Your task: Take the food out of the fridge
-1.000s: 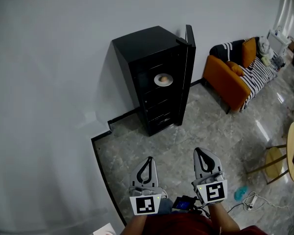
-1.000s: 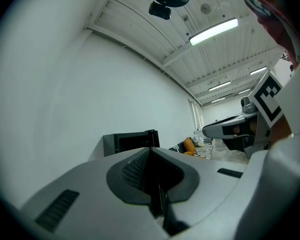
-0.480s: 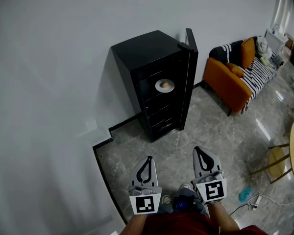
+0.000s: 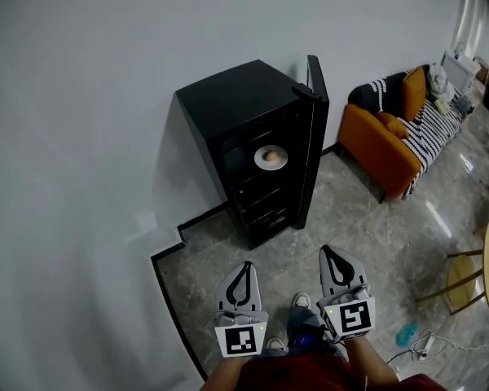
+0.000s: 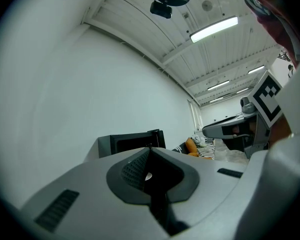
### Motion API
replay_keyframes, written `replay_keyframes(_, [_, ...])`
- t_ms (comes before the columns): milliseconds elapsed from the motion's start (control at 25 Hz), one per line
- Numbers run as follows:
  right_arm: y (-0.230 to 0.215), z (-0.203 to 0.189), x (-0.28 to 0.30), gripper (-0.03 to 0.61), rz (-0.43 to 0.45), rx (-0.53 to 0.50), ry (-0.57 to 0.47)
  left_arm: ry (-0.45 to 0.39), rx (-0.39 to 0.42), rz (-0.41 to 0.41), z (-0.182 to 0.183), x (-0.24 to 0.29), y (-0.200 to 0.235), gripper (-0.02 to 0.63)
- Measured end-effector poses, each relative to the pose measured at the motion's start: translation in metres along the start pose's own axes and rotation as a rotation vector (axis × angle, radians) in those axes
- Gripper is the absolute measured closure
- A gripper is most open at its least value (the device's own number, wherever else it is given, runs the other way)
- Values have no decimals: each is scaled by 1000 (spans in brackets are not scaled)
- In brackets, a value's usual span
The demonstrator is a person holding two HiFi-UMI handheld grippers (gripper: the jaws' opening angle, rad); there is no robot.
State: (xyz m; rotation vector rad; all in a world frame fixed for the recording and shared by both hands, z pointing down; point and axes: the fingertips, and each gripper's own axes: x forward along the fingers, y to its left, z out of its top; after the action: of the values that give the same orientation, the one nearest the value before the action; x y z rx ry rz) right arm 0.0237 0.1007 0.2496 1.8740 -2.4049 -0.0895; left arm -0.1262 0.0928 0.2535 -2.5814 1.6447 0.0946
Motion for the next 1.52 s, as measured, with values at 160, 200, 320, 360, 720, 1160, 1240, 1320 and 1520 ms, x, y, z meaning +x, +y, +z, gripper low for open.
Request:
replay_keyframes(160, [-27, -7, 26, 558, 5, -2, 14, 6, 0, -7, -3, 40, -6, 600])
replay_keyframes(200, [-34, -5, 32, 557, 6, 2, 3, 8, -2, -6, -4, 49, -8, 600])
replay_keyframes(320, [-58, -4, 51, 558, 6, 6, -18, 13, 39, -18, -5, 80, -16, 600])
replay_keyframes(360, [-66, -4, 58, 557, 5, 12, -26, 14, 93, -35, -4, 91, -19, 600])
replay_keyframes(720, [-122, -12, 111, 557, 29, 42, -31, 33, 6, 30, -13, 164, -30, 600])
replay_keyframes(1160, [-146, -35, 167, 557, 74, 49, 1, 77, -11, 78, -43, 216, -22, 600])
replay_keyframes(1240, [-143, -39, 175, 557, 73, 56, -4, 88, -20, 77, -52, 221, -16, 600])
replay_keyframes(1320, [-138, -50, 182, 557, 75, 51, 29, 99, -25, 68, -61, 226, -10, 600])
replay_keyframes(1520, [-121, -68, 213, 558, 70, 70, 33, 121, -29, 51, -91, 244, 14, 600])
